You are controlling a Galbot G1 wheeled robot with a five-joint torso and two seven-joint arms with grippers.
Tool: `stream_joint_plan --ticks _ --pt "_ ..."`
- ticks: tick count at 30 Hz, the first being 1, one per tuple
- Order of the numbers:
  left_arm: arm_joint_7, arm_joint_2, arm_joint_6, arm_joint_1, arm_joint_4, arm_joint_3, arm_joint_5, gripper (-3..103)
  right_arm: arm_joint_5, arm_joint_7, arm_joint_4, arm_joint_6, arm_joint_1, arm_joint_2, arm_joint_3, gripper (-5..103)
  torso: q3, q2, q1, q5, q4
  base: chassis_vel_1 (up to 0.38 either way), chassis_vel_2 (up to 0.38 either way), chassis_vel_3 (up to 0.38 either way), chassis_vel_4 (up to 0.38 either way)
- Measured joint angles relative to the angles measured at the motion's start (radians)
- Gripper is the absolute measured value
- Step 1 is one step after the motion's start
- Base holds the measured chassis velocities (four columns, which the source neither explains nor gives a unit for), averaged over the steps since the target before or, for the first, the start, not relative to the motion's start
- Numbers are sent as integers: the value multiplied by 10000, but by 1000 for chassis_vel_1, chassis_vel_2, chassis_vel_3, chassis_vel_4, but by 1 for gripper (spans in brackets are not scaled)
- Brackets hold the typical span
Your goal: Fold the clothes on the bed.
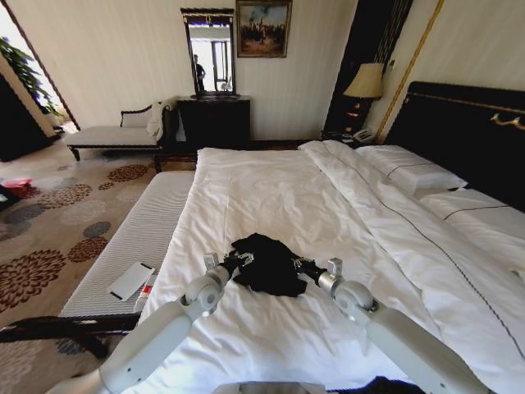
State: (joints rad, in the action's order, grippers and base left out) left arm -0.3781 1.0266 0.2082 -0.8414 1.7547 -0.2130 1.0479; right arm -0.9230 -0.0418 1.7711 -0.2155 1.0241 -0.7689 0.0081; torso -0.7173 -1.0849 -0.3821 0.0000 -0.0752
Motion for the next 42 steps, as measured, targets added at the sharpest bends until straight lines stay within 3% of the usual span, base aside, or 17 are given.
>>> stream_joint_plan --ticks 2,5,7,10,12,14,21,26,28,31,42 --pt "1 49 -4 0 -56 -8 -12 90 0 -4 4 -2 0 0 -3 0 0 1 0 0 0 0 0 0 0" --pt "4 180 -17 32 -169 26 31 76 -1 -9 5 -5 42 -1 7 0 0 0 0 0 0 0 0 0 0" --pt "6 189 -20 49 -181 33 38 76 0 -9 5 -5 56 -2 14 0 0 0 0 0 0 0 0 0 0" --pt "20 216 -37 130 -219 42 54 59 10 -9 5 -5 135 -1 42 0 0 0 0 0 0 0 0 0 0" --pt "22 221 -38 138 -225 43 62 59 13 -9 5 -5 145 -2 45 0 0 0 0 0 0 0 0 0 0" --pt "22 293 -45 179 -312 50 146 43 9 -9 20 -5 171 -1 54 0 0 0 0 1 0 0 0 0 0" --pt "-70 377 -45 190 -383 28 375 35 -41 -41 120 -5 167 69 63 0 0 0 0 0 0 0 0 0 0" --pt "-161 390 -53 168 -426 -35 260 17 -57 -46 122 -2 246 99 184 0 1 0 0 0 0 0 0 0 0" --pt "-175 393 -53 167 -429 -36 263 17 -57 -46 122 0 269 100 205 0 1 0 0 0 0 0 0 0 0" --pt "-200 414 -53 202 -504 -31 301 3 -54 -45 127 13 333 92 246 0 1 0 1 0 0 0 0 0 0" --pt "-247 285 -53 197 -307 66 336 0 -49 -51 231 32 467 99 369 0 1 0 0 0 1 0 0 0 0"
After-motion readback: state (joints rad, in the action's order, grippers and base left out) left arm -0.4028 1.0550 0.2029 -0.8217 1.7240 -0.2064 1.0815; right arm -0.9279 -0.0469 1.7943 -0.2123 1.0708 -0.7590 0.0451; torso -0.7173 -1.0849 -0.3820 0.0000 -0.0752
